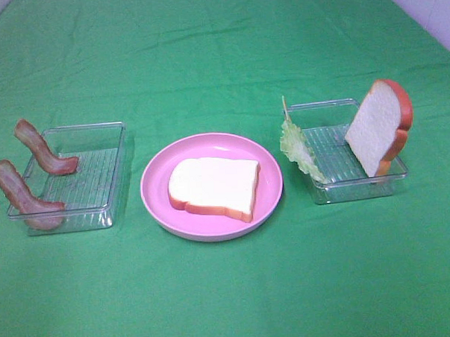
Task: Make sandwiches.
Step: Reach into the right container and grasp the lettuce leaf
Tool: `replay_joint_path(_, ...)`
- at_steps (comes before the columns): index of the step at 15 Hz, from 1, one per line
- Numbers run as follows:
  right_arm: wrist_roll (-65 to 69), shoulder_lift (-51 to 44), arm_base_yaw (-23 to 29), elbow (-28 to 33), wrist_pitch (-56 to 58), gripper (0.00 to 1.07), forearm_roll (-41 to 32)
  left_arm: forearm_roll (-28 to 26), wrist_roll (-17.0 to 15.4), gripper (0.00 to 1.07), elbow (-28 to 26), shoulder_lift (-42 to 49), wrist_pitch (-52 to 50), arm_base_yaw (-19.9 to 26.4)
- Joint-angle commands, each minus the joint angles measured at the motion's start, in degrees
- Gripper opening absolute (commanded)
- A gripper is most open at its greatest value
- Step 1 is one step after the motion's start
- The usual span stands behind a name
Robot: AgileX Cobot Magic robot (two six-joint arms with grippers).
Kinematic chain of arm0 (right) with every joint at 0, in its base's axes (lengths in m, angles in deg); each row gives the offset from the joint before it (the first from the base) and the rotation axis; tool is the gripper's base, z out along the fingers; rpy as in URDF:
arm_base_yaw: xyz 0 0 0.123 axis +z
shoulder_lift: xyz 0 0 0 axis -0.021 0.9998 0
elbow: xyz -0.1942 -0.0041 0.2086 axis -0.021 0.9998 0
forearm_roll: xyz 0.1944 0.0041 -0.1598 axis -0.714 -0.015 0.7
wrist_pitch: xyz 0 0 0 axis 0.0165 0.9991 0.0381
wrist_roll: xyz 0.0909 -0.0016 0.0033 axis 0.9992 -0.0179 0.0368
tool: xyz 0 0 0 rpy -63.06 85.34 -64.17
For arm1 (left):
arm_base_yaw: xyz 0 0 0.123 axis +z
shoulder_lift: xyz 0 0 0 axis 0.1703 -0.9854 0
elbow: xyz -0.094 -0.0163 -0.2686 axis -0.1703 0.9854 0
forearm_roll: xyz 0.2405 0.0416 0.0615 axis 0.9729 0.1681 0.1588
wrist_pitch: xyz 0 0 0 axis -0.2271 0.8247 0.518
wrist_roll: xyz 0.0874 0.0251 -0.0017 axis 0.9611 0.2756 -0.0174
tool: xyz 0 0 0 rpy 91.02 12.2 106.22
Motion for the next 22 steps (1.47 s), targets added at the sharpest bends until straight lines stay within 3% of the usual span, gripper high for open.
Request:
replay_joint_path(1,-0.57,-0.34,0.11,-0.4,-0.74,0.71,0.86,-0.06,-0.17,0.68,6.53,11.34,-0.57,-0.23)
replay_joint_path(4,0.86,3.15,0.11,-1.6,-5.39,0.71,0.74,-1.15,-0.17,0.68,8.37,19.08,-0.74,-0.23)
replay_joint_path(9,1.55,19.31,0.11,-3.32,-14.21,0.7,-0.23,-1.15,-0.17,0.68,8.42,24.58,-1.66,-0.23)
replay_joint_path(12,1.55,33.63,0.11,-10.31,-14.61,0.7,-0.23,-0.74,-0.17,0.68,10.71,24.58,-8.54,-0.23)
replay_joint_path(14,1.55,40.97,0.11,-14.95,-13.24,0.7,-0.34,-0.69,1.55,0.68,11.0,24.47,-9.0,-0.23)
replay_joint_path(16,1.49,53.11,0.11,-23.55,-8.71,0.7,-5.16,-1.15,1.83,0.68,11.0,24.52,-9.0,-0.23)
replay_joint_path(19,0.52,64.86,0.11,-31.46,-5.21,0.7,-11.17,-1.15,1.83,0.68,11.0,24.52,-9.0,-0.23)
replay_joint_path(22,0.74,75.0,1.66,-38.73,-2.12,0.7,-12.43,-1.15,1.83,0.68,11.0,24.52,-9.0,-0.23)
